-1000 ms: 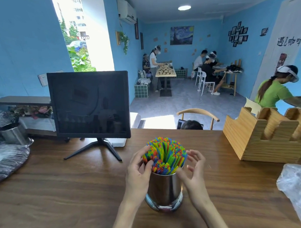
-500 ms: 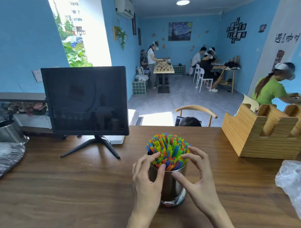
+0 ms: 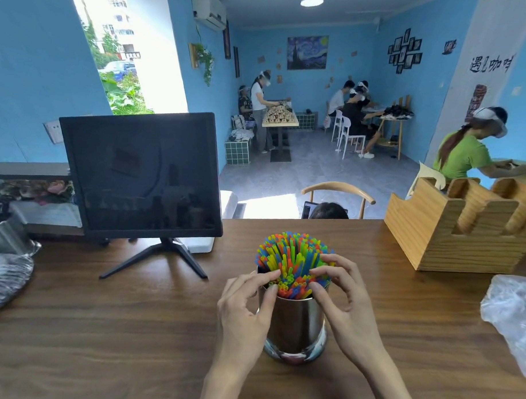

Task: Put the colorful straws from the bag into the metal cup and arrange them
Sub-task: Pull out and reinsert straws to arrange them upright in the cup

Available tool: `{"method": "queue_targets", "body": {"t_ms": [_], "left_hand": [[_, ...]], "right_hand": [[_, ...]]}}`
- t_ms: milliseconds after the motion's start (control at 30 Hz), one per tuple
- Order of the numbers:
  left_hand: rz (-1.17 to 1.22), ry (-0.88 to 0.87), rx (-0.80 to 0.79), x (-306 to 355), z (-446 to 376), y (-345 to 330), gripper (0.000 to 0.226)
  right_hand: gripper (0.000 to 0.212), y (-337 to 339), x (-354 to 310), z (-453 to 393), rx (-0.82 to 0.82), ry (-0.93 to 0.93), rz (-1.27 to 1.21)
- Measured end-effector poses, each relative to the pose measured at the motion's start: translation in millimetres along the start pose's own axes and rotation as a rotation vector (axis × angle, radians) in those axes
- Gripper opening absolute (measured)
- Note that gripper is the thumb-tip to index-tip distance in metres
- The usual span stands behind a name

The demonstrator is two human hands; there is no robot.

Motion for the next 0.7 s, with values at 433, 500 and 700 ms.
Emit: {"method": "queue_targets", "body": {"t_ms": [433,500,700], "left_hand": [[0.027,-0.059,-0.014,2.0,-6.3,10.1,0.035],[0.059,-0.04,0.009,0.2,-7.2,12.5,0.039],[0.034,-0.078,-0.003,-0.7,-10.1,12.3,0.024]], "right_hand": [[0.015,-0.5,6.8,5.9,0.011,-0.036,-0.052],[0.016,-0.1,7.2,7.0,0.019,-0.025,-0.041],[0.017,-2.2,8.3,8.7,0.02,-0.022,-0.022]]}}
Point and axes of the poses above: each hand's wrist, its own z-axis away from the middle knuckle, its own y-axis out of the back of the hand, x = y × z, the point moved 7 cm from there along -z, towards the middle knuckle, and after that the axes turned 2 degrees about -x, right-handed, at the moved point
